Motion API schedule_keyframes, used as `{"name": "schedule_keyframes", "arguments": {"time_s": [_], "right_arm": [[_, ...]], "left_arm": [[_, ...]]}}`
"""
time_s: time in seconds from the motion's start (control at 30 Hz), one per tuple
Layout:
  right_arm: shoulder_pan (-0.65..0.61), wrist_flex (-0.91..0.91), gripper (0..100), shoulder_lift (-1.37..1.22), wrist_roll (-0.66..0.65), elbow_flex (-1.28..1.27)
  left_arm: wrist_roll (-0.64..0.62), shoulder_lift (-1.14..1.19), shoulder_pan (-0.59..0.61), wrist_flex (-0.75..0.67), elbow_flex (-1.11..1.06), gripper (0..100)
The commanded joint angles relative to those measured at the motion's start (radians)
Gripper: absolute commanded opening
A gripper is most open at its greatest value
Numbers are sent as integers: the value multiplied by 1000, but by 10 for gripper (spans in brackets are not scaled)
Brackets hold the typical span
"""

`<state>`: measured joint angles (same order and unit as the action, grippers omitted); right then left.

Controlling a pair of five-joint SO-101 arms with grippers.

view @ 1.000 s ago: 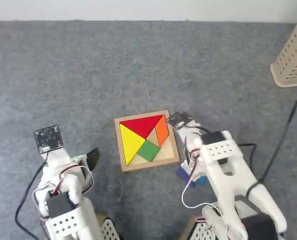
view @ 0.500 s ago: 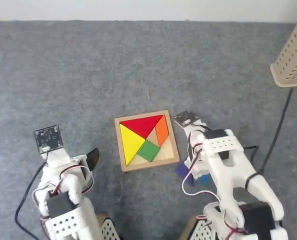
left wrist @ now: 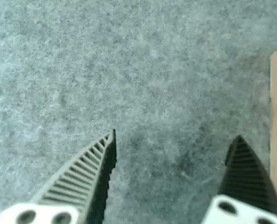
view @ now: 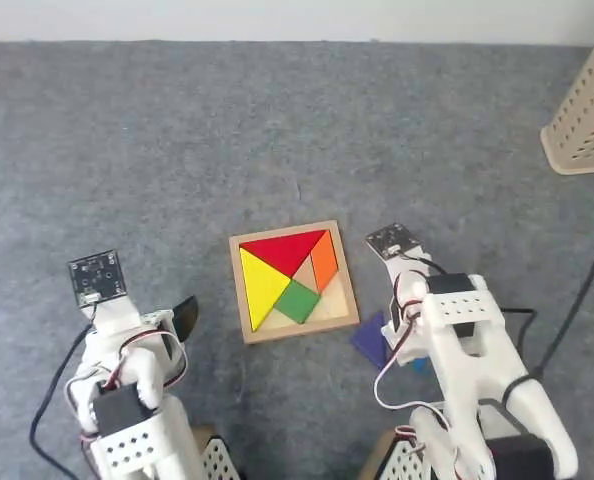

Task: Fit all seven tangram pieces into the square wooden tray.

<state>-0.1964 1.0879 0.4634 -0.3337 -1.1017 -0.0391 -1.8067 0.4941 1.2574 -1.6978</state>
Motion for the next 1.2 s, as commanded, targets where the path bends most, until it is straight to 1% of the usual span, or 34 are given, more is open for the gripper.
{"name": "schedule_keyframes", "arguments": {"time_s": [0.0,0.2,0.23,0.37,0.43,0.8,0.9,1.03,1.07,1.17], "right_arm": [[18,-47,170,-38,9,6],[19,-74,165,-124,9,23],[21,-73,153,-125,9,29],[19,-70,55,-119,11,69],[21,-61,30,-117,11,94],[15,137,29,-117,11,387],[15,188,31,-117,11,431],[13,214,35,-116,12,348],[13,194,47,-116,14,311],[13,113,104,-116,72,215]], "left_arm": [[2,-14,5,6,13,354],[2,-14,5,6,13,354],[2,-14,5,6,13,354],[2,-14,5,6,13,354],[2,-14,5,6,13,354],[2,-14,5,6,13,354],[2,-14,5,6,13,354],[2,-14,5,6,13,354],[2,-14,5,6,13,354],[2,-14,5,6,13,354]]}}
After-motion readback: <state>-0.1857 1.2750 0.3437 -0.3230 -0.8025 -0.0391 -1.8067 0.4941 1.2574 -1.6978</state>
